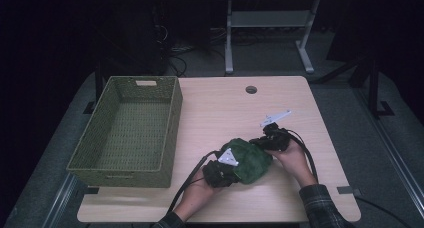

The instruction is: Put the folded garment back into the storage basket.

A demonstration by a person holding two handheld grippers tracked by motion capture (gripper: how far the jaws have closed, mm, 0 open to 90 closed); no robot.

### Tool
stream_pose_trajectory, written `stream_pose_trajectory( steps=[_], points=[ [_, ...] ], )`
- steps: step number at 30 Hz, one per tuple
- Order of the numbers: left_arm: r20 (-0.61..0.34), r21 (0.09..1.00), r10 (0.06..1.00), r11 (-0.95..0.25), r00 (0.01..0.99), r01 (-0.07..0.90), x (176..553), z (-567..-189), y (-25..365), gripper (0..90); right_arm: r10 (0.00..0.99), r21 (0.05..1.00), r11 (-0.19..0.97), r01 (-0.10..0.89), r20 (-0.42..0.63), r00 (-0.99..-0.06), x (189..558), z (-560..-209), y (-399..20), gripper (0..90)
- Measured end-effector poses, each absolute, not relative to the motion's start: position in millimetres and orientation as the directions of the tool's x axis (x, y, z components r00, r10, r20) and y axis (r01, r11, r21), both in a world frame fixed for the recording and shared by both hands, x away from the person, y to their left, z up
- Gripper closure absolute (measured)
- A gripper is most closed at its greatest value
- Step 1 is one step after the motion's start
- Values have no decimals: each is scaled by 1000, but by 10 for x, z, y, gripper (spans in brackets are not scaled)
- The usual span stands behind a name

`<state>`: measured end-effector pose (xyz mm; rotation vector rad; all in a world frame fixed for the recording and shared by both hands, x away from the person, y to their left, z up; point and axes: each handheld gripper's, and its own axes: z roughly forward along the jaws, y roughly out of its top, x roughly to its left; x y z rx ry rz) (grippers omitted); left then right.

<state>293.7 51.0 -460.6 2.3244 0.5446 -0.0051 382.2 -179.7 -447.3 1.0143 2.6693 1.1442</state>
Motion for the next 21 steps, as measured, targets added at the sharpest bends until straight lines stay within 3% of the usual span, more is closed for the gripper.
stream_pose_trajectory(
  steps=[21],
  points=[
    [-123,667,471,-612,873,424,3252,-4554,910,897,596,678,499,540,185,-782,3380,-4465,-2015,900]
  ],
)
